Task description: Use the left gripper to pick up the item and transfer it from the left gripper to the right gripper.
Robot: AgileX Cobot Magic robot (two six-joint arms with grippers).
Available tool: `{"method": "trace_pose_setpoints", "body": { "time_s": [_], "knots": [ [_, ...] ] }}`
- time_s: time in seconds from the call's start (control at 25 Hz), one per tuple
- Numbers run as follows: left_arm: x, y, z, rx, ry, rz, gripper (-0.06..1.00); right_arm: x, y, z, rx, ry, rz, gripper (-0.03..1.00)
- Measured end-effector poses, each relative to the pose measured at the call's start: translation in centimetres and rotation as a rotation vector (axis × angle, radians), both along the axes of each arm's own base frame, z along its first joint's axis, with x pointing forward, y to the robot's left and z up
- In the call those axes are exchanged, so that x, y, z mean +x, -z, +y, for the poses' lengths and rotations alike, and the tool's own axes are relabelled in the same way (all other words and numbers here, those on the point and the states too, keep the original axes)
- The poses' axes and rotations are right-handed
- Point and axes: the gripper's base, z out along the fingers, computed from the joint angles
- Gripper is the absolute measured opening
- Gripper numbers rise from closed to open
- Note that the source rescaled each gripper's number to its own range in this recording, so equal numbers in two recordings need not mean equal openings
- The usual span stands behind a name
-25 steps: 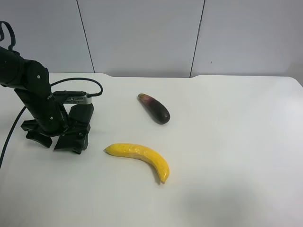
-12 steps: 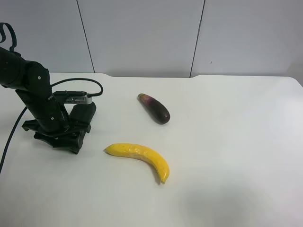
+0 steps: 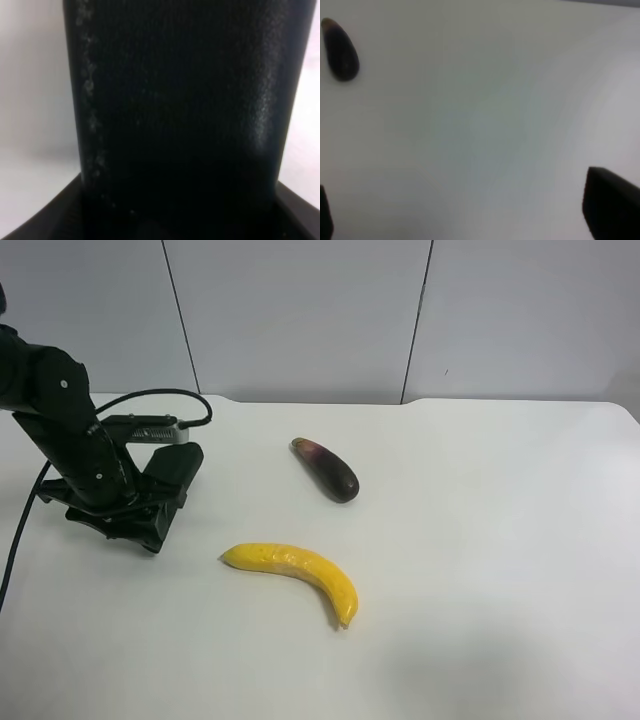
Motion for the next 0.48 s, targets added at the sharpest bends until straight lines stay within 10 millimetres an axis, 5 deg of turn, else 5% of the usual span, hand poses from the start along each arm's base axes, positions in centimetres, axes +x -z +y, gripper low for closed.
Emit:
{"method": "trace_pose_setpoints", "body": {
  "time_s": [0.48],
  "knots": [
    [-3.1, -8.6, 0.0, -0.095, 0.124, -0.129, 0.14, 0.0, 0.0, 0.0, 0.0, 0.0, 0.0, 1.0]
  ]
}}
